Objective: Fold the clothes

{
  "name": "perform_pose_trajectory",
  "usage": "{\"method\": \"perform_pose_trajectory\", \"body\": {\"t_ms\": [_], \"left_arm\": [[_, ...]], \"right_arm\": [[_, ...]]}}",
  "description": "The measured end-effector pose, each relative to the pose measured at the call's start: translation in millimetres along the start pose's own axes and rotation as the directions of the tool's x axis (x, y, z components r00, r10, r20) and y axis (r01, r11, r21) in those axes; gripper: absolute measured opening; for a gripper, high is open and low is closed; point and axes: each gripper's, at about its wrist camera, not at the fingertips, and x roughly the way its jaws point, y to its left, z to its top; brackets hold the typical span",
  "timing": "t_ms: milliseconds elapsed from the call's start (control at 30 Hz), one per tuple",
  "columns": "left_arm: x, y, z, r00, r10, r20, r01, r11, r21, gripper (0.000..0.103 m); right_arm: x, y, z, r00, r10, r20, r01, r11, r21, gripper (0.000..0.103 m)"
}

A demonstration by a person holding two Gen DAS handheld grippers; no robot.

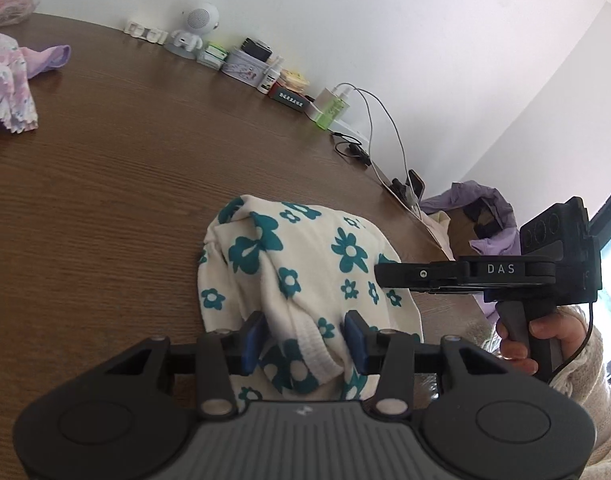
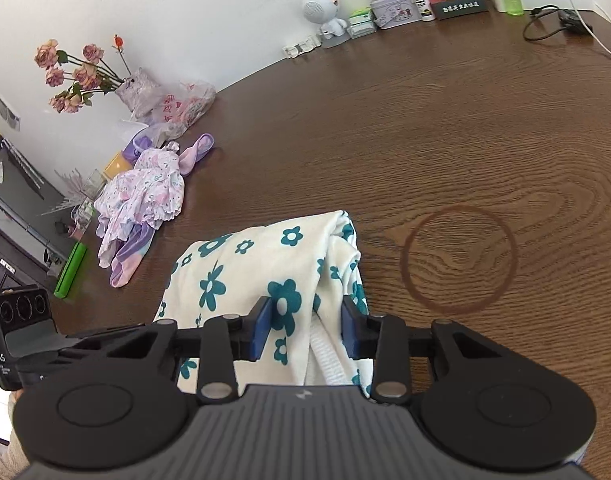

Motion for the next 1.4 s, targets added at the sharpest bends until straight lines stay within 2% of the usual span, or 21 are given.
{"method": "perform_pose_trajectory", "body": {"t_ms": [100, 233, 333, 400, 500, 567, 600, 700, 867, 933, 1000, 1033, 1167, 1300, 1400], "left_arm": [[-11, -3, -18, 0.998, 0.031, 0.053, -0.029, 0.999, -0.046, 0.041], [-14, -20, -15, 0.996, 0.059, 0.066, -0.063, 0.997, 0.046, 0.041], [-17, -32, -13, 0.994, 0.08, 0.078, -0.088, 0.99, 0.114, 0.04], [-18, -40, -12, 0.992, 0.092, 0.087, -0.105, 0.982, 0.159, 0.04], [-21, -52, -10, 0.989, 0.111, 0.101, -0.131, 0.965, 0.226, 0.037], [-22, -61, -8, 0.986, 0.123, 0.111, -0.149, 0.951, 0.27, 0.01], [-23, -65, -8, 0.985, 0.128, 0.116, -0.157, 0.944, 0.291, 0.008], [-14, -67, -16, 0.983, 0.16, 0.088, -0.18, 0.931, 0.317, 0.008], [-7, -48, -23, 0.989, 0.132, 0.067, -0.144, 0.964, 0.225, 0.008], [-13, -48, -15, 0.992, 0.103, 0.076, -0.117, 0.971, 0.211, 0.009], [-20, -50, 1, 0.99, 0.077, 0.119, -0.1, 0.974, 0.204, 0.012], [-18, -50, 9, 0.989, 0.08, 0.125, -0.105, 0.972, 0.212, 0.015], [-12, -52, 41, 0.985, 0.091, 0.148, -0.125, 0.962, 0.243, 0.015], [14, -42, 45, 0.989, 0.137, 0.053, -0.147, 0.948, 0.283, 0.013], [30, -34, 45, 0.986, 0.164, -0.009, -0.153, 0.94, 0.304, 0.013]], "right_arm": [[2, 2, -1, 1.0, -0.002, -0.009, 0.002, 1.0, -0.023, 0.035], [-8, 6, 2, 1.0, -0.009, 0.026, 0.011, 0.998, -0.054, 0.037], [-27, 18, 10, 0.993, -0.039, 0.109, 0.053, 0.99, -0.128, 0.037], [-32, 30, 16, 0.99, -0.024, 0.137, 0.05, 0.981, -0.189, 0.037], [-22, 49, 25, 0.994, -0.013, 0.111, 0.045, 0.957, -0.287, 0.032], [-7, 62, 29, 0.997, -0.024, 0.069, 0.047, 0.936, -0.348, 0.021], [0, 65, 30, 0.998, -0.034, 0.051, 0.05, 0.928, -0.369, 0.02], [21, 70, 29, 0.997, -0.072, 0.004, 0.067, 0.909, -0.411, 0.018], [32, 70, 19, 0.995, -0.097, -0.017, 0.079, 0.888, -0.453, 0.017], [33, 71, 15, 0.994, -0.106, -0.008, 0.09, 0.878, -0.47, 0.017], [24, 73, 14, 0.995, -0.097, 0.004, 0.087, 0.878, -0.471, 0.017], [18, 75, 15, 0.996, -0.089, 0.01, 0.083, 0.879, -0.469, 0.018], [-3, 81, 15, 0.997, -0.068, 0.031, 0.075, 0.88, -0.47, 0.019], [7, 79, 15, 0.992, -0.125, -0.007, 0.105, 0.861, -0.498, 0.019], [22, 74, 15, 0.988, -0.146, -0.056, 0.099, 0.86, -0.5, 0.019]]}}
